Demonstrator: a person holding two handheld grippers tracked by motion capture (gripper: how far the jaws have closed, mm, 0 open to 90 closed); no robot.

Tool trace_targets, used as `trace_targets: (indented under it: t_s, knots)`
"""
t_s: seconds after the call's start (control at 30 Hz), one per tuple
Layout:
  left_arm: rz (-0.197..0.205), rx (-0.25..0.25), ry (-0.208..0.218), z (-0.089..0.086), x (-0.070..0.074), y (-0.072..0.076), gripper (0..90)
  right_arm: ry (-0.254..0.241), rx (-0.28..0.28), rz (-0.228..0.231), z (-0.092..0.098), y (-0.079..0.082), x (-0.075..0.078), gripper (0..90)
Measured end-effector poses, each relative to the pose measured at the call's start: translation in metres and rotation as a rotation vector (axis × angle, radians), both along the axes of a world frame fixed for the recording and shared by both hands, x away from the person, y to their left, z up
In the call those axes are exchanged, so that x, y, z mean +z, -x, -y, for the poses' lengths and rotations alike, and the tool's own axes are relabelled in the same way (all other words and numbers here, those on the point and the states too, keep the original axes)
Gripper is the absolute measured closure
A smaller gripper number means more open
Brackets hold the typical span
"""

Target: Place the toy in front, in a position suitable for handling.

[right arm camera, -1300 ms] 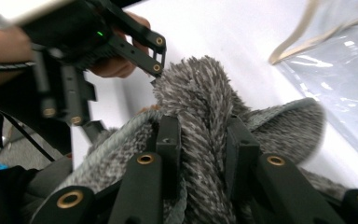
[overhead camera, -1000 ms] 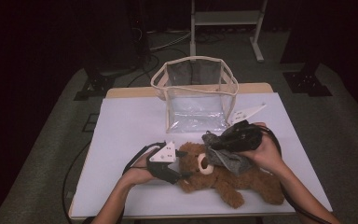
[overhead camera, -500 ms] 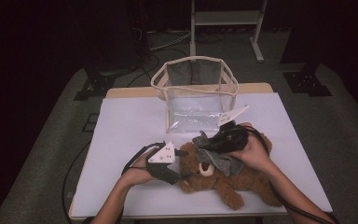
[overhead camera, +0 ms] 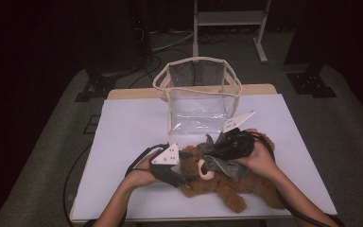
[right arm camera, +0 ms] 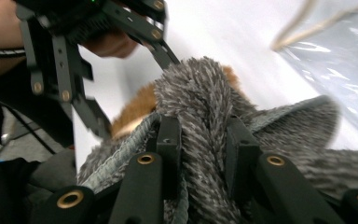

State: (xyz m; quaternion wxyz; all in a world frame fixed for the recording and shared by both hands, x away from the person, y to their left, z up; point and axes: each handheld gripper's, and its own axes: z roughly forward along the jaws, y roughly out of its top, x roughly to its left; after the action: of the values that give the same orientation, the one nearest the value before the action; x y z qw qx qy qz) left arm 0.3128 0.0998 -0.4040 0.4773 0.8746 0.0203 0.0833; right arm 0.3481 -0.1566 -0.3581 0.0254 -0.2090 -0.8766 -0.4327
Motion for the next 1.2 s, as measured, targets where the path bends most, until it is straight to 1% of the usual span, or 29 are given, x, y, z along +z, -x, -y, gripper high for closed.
trace_targets:
  t_s: [0.03, 0.07, 0.13, 0.27, 0.4, 0.47, 0.53, 0.6, 0.67, 0.7, 0.77, 0.8, 0.83, 0.9, 0.97, 1.0, 1.07, 1.13, 1.2]
  knots:
    - [-0.002, -0.002, -0.002, 0.000, -0.001, 0.001, 30.3, -0.006, 0.005, -0.005, -0.002, 0.000, 0.000, 70.8]
    - [0.006, -0.003, -0.010, 0.001, -0.002, 0.001, 30.7, -0.004, 0.007, -0.001, -0.002, -0.001, 0.001, 70.8]
    - [0.018, -0.006, -0.024, 0.001, -0.003, 0.002, 31.4, -0.004, -0.001, 0.003, 0.002, -0.001, 0.004, 70.8]
    - [0.020, -0.016, -0.026, 0.002, -0.002, 0.003, 31.8, -0.029, -0.025, 0.008, 0.020, 0.003, 0.011, 70.8]
    - [0.008, -0.018, -0.022, 0.001, -0.002, 0.002, 32.4, -0.036, -0.073, 0.021, 0.042, 0.004, 0.017, 70.8]
    - [0.001, -0.019, -0.016, 0.000, -0.001, 0.001, 32.5, -0.036, -0.091, 0.018, 0.048, 0.003, 0.017, 70.8]
    - [-0.003, -0.006, 0.005, -0.002, 0.003, 0.000, 32.5, -0.028, -0.087, 0.018, 0.045, 0.003, 0.014, 70.8]
    - [0.000, 0.003, 0.026, -0.004, 0.008, -0.001, 32.4, -0.004, -0.064, 0.015, 0.035, 0.005, 0.007, 70.8]
    - [-0.003, 0.007, 0.043, -0.004, 0.009, -0.001, 32.4, 0.012, -0.028, 0.002, 0.023, 0.009, 0.000, 70.9]
    - [-0.006, 0.000, 0.037, -0.003, 0.008, -0.001, 32.4, 0.022, -0.011, -0.003, 0.017, 0.010, -0.004, 70.9]
    - [-0.014, -0.016, 0.020, 0.001, 0.003, 0.001, 32.4, 0.017, 0.012, -0.010, 0.011, 0.011, -0.005, 70.9]
    - [-0.027, -0.021, 0.033, 0.003, 0.002, 0.001, 32.8, 0.019, 0.010, 0.000, 0.010, 0.011, -0.003, 70.8]
    - [-0.027, -0.024, 0.029, 0.003, 0.002, 0.002, 33.0, 0.012, 0.004, 0.000, 0.010, 0.010, -0.001, 70.8]
    - [-0.017, -0.035, 0.008, 0.003, 0.003, 0.004, 34.5, -0.007, -0.004, -0.006, 0.010, 0.006, 0.001, 70.8]
    - [-0.015, -0.049, 0.000, 0.004, 0.002, 0.006, 34.3, -0.016, -0.005, -0.006, 0.007, 0.001, 0.000, 70.8]
    - [-0.013, -0.051, -0.004, 0.004, 0.002, 0.007, 34.3, -0.012, 0.000, -0.013, 0.005, 0.000, -0.001, 70.8]
    - [-0.016, -0.056, -0.008, 0.003, 0.002, 0.007, 34.3, 0.004, 0.010, -0.012, 0.000, 0.001, -0.005, 70.8]
    - [-0.016, -0.059, -0.005, 0.003, 0.002, 0.006, 34.4, 0.006, 0.012, -0.004, 0.002, 0.003, -0.003, 70.8]
    - [-0.009, -0.063, -0.013, 0.003, 0.002, 0.007, 34.4, -0.006, 0.003, -0.002, 0.009, 0.004, 0.001, 70.8]
